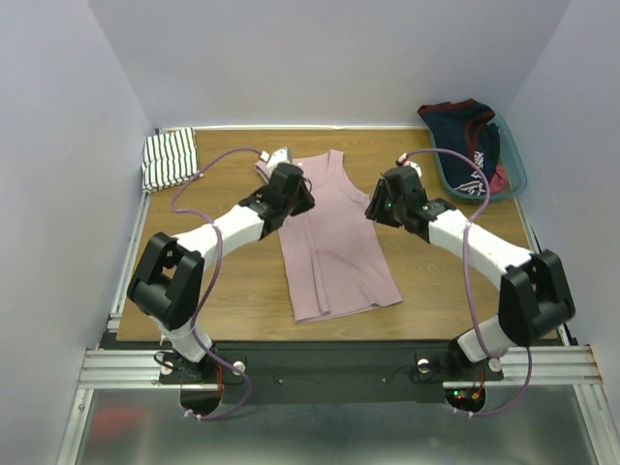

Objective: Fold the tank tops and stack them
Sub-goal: Fold the tank top

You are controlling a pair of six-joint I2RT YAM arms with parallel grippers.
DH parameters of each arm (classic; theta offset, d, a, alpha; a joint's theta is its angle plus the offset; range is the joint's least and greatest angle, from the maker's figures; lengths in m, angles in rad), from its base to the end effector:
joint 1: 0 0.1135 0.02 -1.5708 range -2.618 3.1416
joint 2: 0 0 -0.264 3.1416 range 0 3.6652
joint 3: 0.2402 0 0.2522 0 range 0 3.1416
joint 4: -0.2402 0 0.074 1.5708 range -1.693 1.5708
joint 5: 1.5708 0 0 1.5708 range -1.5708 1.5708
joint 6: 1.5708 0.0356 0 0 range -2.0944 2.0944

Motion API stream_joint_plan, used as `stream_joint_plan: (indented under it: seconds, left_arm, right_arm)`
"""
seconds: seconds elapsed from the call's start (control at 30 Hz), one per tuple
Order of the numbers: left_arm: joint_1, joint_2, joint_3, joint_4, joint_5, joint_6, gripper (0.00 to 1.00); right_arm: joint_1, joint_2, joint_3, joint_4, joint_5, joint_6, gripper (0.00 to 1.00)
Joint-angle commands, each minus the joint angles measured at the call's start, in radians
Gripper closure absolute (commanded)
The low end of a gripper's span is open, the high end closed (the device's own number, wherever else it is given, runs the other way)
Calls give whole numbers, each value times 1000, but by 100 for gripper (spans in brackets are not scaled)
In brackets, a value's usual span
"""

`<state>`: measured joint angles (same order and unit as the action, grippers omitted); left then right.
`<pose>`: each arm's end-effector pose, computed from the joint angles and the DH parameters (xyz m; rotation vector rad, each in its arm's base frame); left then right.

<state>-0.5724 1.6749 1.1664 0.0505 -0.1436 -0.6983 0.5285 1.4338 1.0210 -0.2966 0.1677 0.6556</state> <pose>0.3294 -0.2062 0.2609 -0.2242 2.0747 -0.6488 0.2752 0.1538 0.2606 0.2351 2.2935 0.4301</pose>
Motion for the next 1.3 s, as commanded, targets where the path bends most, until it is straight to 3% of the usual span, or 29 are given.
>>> stream_joint_plan:
  seconds: [0.0, 0.1, 0.23, 0.43, 0.77, 1.03, 1.1, 1.27]
  left_arm:
    - [-105, -61, -137, 37, -10, -82, 73]
    - [-147, -107, -278, 63, -8, -173, 83]
    - [-205, -196, -454, 88, -17, -268, 84]
    - [-213, -257, -553, 72, -33, -323, 84]
    - [-135, -104, -404, -90, -106, -205, 84]
    - [-80, 72, -143, -225, -126, 42, 84]
    - [-81, 88, -87, -245, -111, 91, 82]
    - [-98, 8, -111, -245, -100, 109, 72]
  right_arm:
    - [-85, 144, 92, -4, -109, -126, 55]
    - [-104, 230, 174, 7, -109, -171, 55]
    - [-105, 413, 287, 7, -74, -208, 57]
    - [-105, 571, 360, 2, 58, -221, 57]
    - [-104, 481, 151, 16, 148, -137, 56]
    - [-105, 217, -233, 212, 17, 38, 54]
    - [-104, 151, -298, 258, 15, 67, 51]
    - [-110, 129, -270, 258, 35, 30, 39]
